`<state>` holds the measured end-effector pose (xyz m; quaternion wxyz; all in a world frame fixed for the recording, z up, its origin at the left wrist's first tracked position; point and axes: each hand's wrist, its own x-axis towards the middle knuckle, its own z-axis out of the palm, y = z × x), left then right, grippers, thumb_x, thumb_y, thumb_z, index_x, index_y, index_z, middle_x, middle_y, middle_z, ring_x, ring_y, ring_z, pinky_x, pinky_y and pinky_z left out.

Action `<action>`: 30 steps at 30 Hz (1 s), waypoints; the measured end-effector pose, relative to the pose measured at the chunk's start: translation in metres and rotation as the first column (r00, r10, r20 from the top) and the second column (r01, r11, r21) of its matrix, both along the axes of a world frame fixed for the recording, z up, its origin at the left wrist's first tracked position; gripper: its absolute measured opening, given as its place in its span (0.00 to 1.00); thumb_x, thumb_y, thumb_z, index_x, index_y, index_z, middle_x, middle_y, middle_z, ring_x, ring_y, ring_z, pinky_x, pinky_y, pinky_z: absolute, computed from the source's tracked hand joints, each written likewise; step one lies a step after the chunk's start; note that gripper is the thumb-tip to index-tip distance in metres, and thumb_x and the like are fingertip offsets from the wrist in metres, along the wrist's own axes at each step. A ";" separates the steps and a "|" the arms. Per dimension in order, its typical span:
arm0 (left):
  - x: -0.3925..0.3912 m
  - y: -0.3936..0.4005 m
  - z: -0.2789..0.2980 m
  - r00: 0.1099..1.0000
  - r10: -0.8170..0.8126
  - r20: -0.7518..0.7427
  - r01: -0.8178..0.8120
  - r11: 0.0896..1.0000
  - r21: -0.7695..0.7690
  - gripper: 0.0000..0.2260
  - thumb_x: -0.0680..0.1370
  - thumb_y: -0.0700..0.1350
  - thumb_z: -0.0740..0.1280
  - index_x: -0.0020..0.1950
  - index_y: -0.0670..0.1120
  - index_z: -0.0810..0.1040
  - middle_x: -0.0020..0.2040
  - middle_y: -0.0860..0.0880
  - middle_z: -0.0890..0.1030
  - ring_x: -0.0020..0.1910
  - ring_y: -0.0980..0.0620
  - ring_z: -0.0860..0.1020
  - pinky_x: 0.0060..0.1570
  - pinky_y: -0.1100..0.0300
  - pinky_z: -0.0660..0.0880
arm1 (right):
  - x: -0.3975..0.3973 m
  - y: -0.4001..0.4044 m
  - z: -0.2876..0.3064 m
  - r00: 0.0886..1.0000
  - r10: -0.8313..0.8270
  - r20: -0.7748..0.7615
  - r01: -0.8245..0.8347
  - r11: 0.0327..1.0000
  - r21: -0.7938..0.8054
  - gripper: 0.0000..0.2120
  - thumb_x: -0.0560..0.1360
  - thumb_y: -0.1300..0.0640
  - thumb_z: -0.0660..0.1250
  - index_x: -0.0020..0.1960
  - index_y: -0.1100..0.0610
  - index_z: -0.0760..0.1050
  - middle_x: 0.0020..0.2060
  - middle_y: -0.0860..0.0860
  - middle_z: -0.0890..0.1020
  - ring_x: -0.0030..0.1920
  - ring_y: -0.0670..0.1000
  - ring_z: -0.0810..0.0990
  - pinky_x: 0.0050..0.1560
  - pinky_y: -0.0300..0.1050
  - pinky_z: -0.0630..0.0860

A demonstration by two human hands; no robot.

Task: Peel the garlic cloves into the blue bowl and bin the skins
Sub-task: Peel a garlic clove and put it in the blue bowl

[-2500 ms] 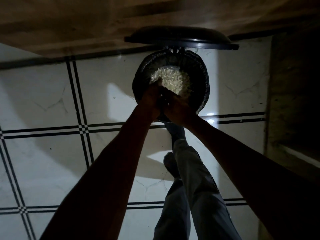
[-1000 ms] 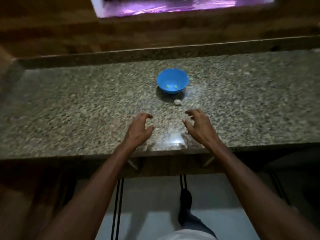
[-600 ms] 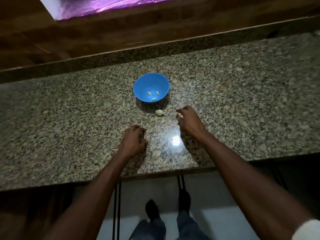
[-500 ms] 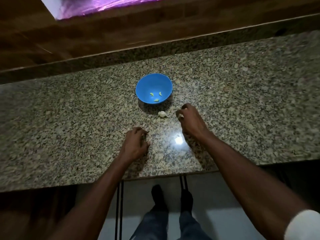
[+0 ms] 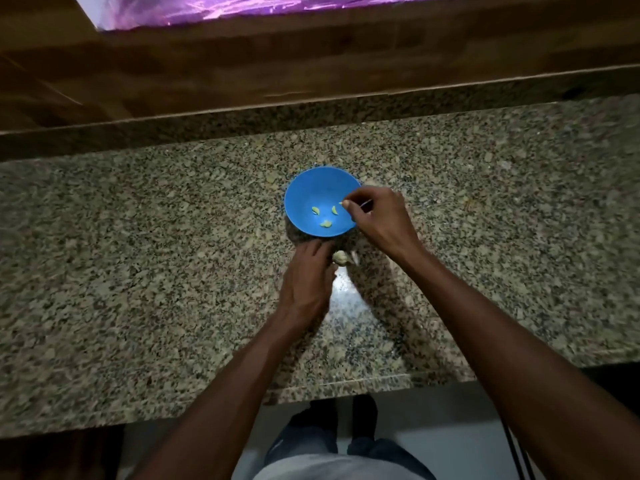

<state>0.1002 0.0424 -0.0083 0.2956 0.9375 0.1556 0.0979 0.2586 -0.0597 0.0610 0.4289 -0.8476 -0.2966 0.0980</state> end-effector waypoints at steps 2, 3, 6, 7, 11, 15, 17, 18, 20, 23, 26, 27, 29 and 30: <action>0.007 -0.001 -0.007 0.999 -0.032 0.011 0.032 0.999 -0.021 0.22 0.75 0.40 0.71 0.69 0.45 0.77 0.67 0.45 0.77 0.66 0.42 0.74 0.60 0.47 0.77 | 0.004 0.017 -0.006 0.996 0.042 0.076 -0.037 0.997 -0.065 0.07 0.79 0.58 0.73 0.52 0.60 0.87 0.45 0.53 0.88 0.40 0.46 0.83 0.48 0.42 0.81; 0.009 -0.001 -0.012 0.999 -0.037 0.001 0.037 0.999 -0.024 0.20 0.75 0.40 0.73 0.67 0.44 0.78 0.66 0.45 0.78 0.64 0.41 0.75 0.57 0.45 0.78 | 0.005 0.022 -0.009 0.994 0.056 0.097 -0.047 0.994 -0.096 0.07 0.79 0.59 0.72 0.52 0.61 0.87 0.45 0.54 0.88 0.40 0.47 0.82 0.50 0.44 0.82; 0.014 0.000 -0.026 0.999 -0.052 -0.014 0.052 0.998 -0.023 0.15 0.76 0.39 0.74 0.62 0.43 0.81 0.61 0.44 0.79 0.59 0.40 0.76 0.52 0.45 0.78 | 0.006 0.026 -0.017 0.995 -0.001 0.101 0.012 0.993 -0.114 0.08 0.80 0.58 0.72 0.53 0.61 0.87 0.47 0.57 0.85 0.42 0.50 0.81 0.48 0.44 0.77; 0.015 0.001 -0.030 0.998 -0.061 0.012 0.062 0.996 -0.057 0.13 0.77 0.39 0.73 0.61 0.43 0.81 0.60 0.44 0.79 0.59 0.41 0.76 0.52 0.47 0.77 | 0.004 0.023 -0.018 0.996 -0.047 0.077 0.055 0.994 -0.095 0.08 0.80 0.57 0.72 0.54 0.61 0.87 0.47 0.55 0.84 0.43 0.49 0.81 0.47 0.42 0.75; 0.008 0.006 -0.025 0.996 0.041 0.085 -0.013 0.950 -0.312 0.09 0.81 0.40 0.70 0.61 0.43 0.81 0.55 0.49 0.81 0.50 0.59 0.78 0.48 0.69 0.71 | -0.018 -0.009 -0.017 0.962 -0.256 -0.099 0.262 0.964 0.050 0.10 0.82 0.53 0.71 0.57 0.57 0.87 0.48 0.47 0.86 0.47 0.41 0.83 0.47 0.31 0.77; -0.009 0.006 -0.009 0.984 0.169 0.060 -0.098 0.785 -0.611 0.07 0.79 0.43 0.75 0.56 0.45 0.83 0.46 0.53 0.85 0.43 0.60 0.84 0.42 0.64 0.81 | -0.057 -0.041 -0.031 0.896 -0.219 -0.387 0.272 0.958 0.086 0.09 0.81 0.54 0.72 0.59 0.54 0.86 0.50 0.47 0.88 0.49 0.43 0.86 0.46 0.34 0.82; -0.016 0.003 -0.002 0.972 0.232 0.044 -0.138 0.708 -0.693 0.07 0.77 0.43 0.77 0.52 0.46 0.83 0.46 0.51 0.86 0.45 0.54 0.86 0.44 0.56 0.84 | -0.073 -0.048 -0.041 0.815 -0.116 -0.568 0.222 0.968 0.121 0.11 0.81 0.55 0.73 0.63 0.54 0.85 0.53 0.51 0.89 0.52 0.49 0.88 0.50 0.44 0.85; -0.018 0.001 0.002 0.967 0.249 0.046 -0.143 0.688 -0.712 0.07 0.77 0.43 0.78 0.51 0.46 0.83 0.46 0.51 0.86 0.46 0.53 0.86 0.45 0.55 0.84 | -0.080 -0.049 -0.045 0.767 -0.059 -0.639 0.199 0.968 0.149 0.13 0.80 0.55 0.74 0.64 0.54 0.84 0.54 0.52 0.89 0.54 0.52 0.88 0.53 0.49 0.85; -0.021 -0.006 0.008 0.963 0.262 0.069 -0.131 0.673 -0.728 0.06 0.77 0.43 0.78 0.50 0.45 0.84 0.46 0.51 0.87 0.47 0.52 0.87 0.47 0.55 0.84 | -0.089 -0.049 -0.052 0.690 0.016 -0.724 0.212 0.951 0.224 0.14 0.79 0.59 0.75 0.64 0.58 0.84 0.54 0.55 0.89 0.57 0.56 0.88 0.58 0.53 0.84; -0.023 -0.014 0.012 0.954 0.293 0.068 -0.148 0.653 -0.743 0.05 0.76 0.40 0.78 0.50 0.43 0.85 0.46 0.49 0.87 0.47 0.52 0.87 0.46 0.60 0.83 | -0.092 -0.049 -0.059 0.662 0.012 -0.749 0.269 0.929 0.253 0.14 0.77 0.62 0.76 0.63 0.60 0.84 0.52 0.57 0.89 0.56 0.58 0.87 0.61 0.55 0.83; -0.025 -0.016 0.013 0.954 0.298 0.038 -0.185 0.683 -0.706 0.04 0.76 0.40 0.77 0.50 0.42 0.87 0.45 0.50 0.88 0.47 0.55 0.86 0.44 0.65 0.81 | -0.086 -0.055 -0.062 0.665 0.035 -0.746 0.230 0.941 0.250 0.15 0.76 0.63 0.76 0.62 0.61 0.84 0.51 0.58 0.89 0.54 0.60 0.88 0.61 0.58 0.83; -0.026 -0.016 0.014 0.957 0.286 0.039 -0.187 0.718 -0.671 0.03 0.77 0.41 0.77 0.50 0.44 0.88 0.46 0.52 0.87 0.47 0.57 0.86 0.45 0.65 0.81 | -0.082 -0.058 -0.061 0.668 0.044 -0.743 0.206 0.948 0.241 0.15 0.76 0.63 0.77 0.62 0.61 0.84 0.50 0.59 0.89 0.54 0.60 0.88 0.60 0.59 0.84; -0.027 -0.018 0.016 0.965 0.255 0.056 -0.172 0.783 -0.598 0.03 0.78 0.44 0.76 0.51 0.47 0.88 0.46 0.54 0.87 0.47 0.59 0.86 0.47 0.63 0.82 | -0.073 -0.061 -0.059 0.678 0.078 -0.731 0.145 0.961 0.237 0.15 0.75 0.64 0.78 0.61 0.62 0.85 0.50 0.59 0.89 0.53 0.61 0.88 0.59 0.61 0.84; -0.027 -0.019 0.017 0.969 0.241 0.063 -0.164 0.808 -0.566 0.04 0.78 0.45 0.76 0.52 0.47 0.88 0.46 0.55 0.87 0.47 0.60 0.85 0.47 0.62 0.82 | -0.069 -0.062 -0.059 0.687 0.094 -0.720 0.115 0.965 0.235 0.15 0.74 0.64 0.78 0.61 0.62 0.85 0.49 0.59 0.89 0.52 0.61 0.88 0.59 0.61 0.84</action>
